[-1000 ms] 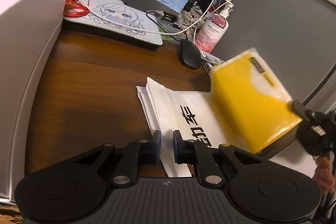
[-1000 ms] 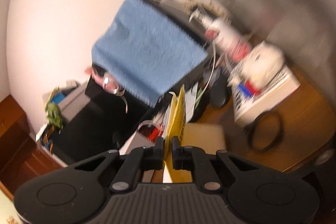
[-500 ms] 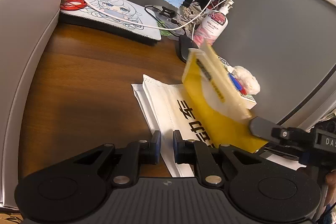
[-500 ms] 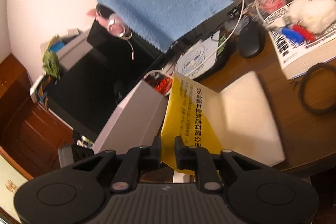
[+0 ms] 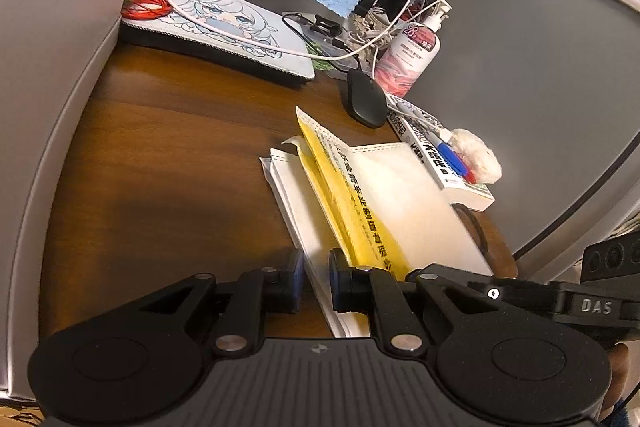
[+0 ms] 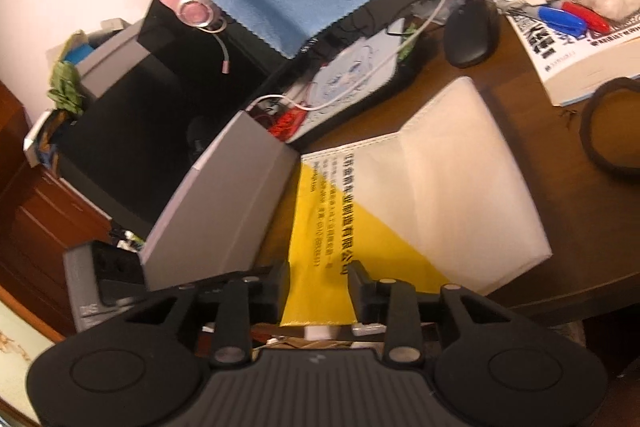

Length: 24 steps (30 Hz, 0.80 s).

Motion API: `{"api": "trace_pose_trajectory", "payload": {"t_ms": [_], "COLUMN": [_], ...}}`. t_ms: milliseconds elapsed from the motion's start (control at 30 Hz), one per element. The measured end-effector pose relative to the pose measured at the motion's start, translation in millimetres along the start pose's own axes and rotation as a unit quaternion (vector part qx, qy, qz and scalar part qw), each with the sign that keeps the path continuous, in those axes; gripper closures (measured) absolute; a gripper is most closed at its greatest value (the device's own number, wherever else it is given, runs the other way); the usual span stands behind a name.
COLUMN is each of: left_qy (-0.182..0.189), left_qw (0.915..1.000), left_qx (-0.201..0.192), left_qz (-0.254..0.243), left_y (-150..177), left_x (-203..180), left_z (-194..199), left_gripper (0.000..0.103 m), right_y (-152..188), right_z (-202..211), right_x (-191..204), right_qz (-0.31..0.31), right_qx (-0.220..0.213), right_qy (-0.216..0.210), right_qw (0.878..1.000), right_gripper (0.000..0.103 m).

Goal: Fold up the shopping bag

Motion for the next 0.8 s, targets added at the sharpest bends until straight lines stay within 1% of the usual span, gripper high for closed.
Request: {"api": "trace_pose_trajectory", "payload": {"t_ms": [133,233,333,400,500,633,733,800], "left_qy": [-0.020,-0.035,-0.031,-0.025,-0.005,-0.005,-0.005,-0.006], "left_qw": [0.9997,0.9988,0.9976,0.9972,0.9976,0.9989,0.9993,0.9992], "left_qx": [-0.016,-0.034,-0.058,-0.063,-0.051,-0.017,-0.007,-0.006], "left_qz": [-0.004,-0.008,-0.020,-0.032,-0.048,-0.043,-0.036,-0.038], "left_y": [-3,-8,-19,-26,-30,-23,-16,-15], "left_x": [1,1,-8,-16,-28,-30,-28,-29], "left_z": [11,22,34,31,13,-15,-25,-26], "left_gripper": [0.091,0.091,0.091,0.091,0.091,0.091,0.091,0.091], "right_y": [4,6,7,7,8,8,9,8], "right_z": [-3,-4,-4,-4,-4,-5,-3,-1], "right_x": [-3,-4,-3,-2,0,1,0,-2], "right_qz": [0.016,0.024,0.035,0.042,0.049,0.051,0.047,0.041], "right_qx": [0.003,0.004,0.003,0.003,0.001,-0.002,-0.002,-0.002], "right_qy": [0.029,0.043,0.052,0.055,0.061,0.063,0.060,0.059], "right_qw": [0.999,0.999,0.998,0.998,0.997,0.997,0.997,0.997], "right_gripper": [0.073,0.079,0.082,0.082,0.083,0.083,0.083,0.083]}}
Point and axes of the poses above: each gripper's, at about its wrist camera, not at the fingertips, and z roughly against the way its jaws point, x to its left, y to its underside, the point moved 4 cm from there along -z, roughly the way its jaws point, and after that the axes turned 10 degrees about -z, right-handed, at the moved point
